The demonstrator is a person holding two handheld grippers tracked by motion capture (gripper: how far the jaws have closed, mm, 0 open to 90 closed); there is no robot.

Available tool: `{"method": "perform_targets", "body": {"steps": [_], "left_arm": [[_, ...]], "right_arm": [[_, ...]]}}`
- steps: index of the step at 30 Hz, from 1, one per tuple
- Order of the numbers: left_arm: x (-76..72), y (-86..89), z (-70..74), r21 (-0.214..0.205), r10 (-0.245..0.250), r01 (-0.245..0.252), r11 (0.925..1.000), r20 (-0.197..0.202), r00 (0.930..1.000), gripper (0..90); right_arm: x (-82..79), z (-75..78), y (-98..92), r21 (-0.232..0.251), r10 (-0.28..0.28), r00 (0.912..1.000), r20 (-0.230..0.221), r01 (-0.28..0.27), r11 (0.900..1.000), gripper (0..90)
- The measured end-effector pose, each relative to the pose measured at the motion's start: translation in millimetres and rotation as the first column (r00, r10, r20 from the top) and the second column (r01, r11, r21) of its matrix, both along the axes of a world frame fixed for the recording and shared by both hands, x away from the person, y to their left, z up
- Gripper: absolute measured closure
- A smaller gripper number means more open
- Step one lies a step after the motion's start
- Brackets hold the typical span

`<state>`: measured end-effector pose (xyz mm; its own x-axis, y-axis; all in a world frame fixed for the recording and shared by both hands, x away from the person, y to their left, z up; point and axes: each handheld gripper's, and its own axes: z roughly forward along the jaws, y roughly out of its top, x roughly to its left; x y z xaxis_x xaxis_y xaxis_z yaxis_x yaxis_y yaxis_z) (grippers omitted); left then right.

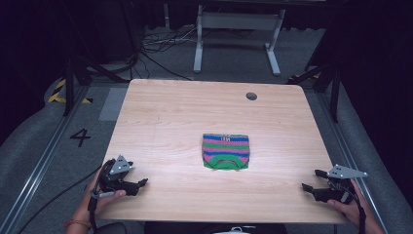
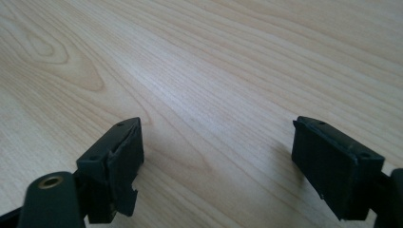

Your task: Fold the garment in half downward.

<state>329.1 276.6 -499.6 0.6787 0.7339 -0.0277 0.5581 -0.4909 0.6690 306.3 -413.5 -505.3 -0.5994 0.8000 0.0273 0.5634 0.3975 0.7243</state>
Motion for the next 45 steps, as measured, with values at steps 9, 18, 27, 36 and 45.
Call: {"method": "perform_targets", "body": {"steps": [9, 18, 27, 36, 45], "left_arm": [[-2.0, 0.3, -0.3, 0.0, 0.03, -0.03, 0.9996, 0.004, 0.9996, 14.8], [-2.0, 0.2, -0.5, 0.0, 0.034, -0.034, 0.9994, 0.002, 0.9994, 14.1], [-0.2, -1.7, -0.8, 0.01, 0.049, -0.049, 0.9987, -0.002, 0.9988, 10.8], [0.3, -2.8, -0.8, 0.012, 0.065, -0.064, 0.9978, -0.01, 0.9979, 8.2], [2.7, -4.6, -1.5, 0.022, 0.078, -0.078, 0.9967, -0.014, 0.9968, 3.7]], "right_arm": [[1.5, -0.4, 0.2, -0.003, -0.001, 1.0, -0.001, 0.001, 1.0, 16.5], [1.1, -0.5, 0.4, -0.006, -0.02, 0.9998, -0.002, 0.02, 0.9998, 15.3], [1.0, -0.4, 0.7, -0.009, -0.025, 0.9997, -0.002, 0.025, 0.9996, 14.5], [1.0, -0.5, 0.7, -0.008, -0.026, 0.9997, -0.003, 0.026, 0.9996, 14.5], [1.0, -0.5, 0.7, -0.008, -0.026, 0.9997, -0.003, 0.026, 0.9996, 14.5]]}}
